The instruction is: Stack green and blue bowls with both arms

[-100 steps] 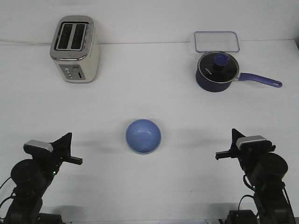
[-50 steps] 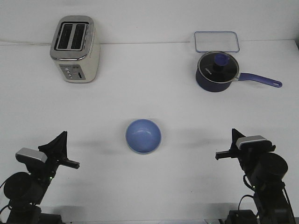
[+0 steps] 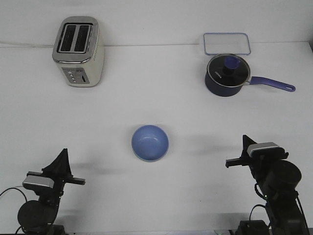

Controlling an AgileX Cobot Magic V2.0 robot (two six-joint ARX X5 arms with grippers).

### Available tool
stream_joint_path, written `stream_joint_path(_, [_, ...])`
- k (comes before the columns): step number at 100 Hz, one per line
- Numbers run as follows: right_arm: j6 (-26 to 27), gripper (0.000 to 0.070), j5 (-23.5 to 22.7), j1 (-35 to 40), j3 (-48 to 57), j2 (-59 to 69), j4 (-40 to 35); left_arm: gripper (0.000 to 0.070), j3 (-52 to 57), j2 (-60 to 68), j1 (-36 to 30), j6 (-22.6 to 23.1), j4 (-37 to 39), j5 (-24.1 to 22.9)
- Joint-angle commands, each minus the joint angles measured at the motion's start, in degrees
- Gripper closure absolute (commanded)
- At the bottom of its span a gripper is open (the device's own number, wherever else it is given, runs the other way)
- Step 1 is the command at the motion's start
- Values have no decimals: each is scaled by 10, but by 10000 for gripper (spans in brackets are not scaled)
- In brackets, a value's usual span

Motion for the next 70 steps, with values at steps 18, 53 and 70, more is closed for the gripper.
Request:
stream_joint_path(18, [-4, 697, 2, 0, 2, 0, 8, 689, -31, -19, 7, -2, 15, -1])
stream_joint_path(53, [-4, 697, 2, 0, 2, 0, 25, 689, -50, -19, 21, -1, 26, -1])
stream_joint_path(70, [-4, 697, 2, 0, 2, 0, 25, 689, -50, -19, 22, -2, 25, -1])
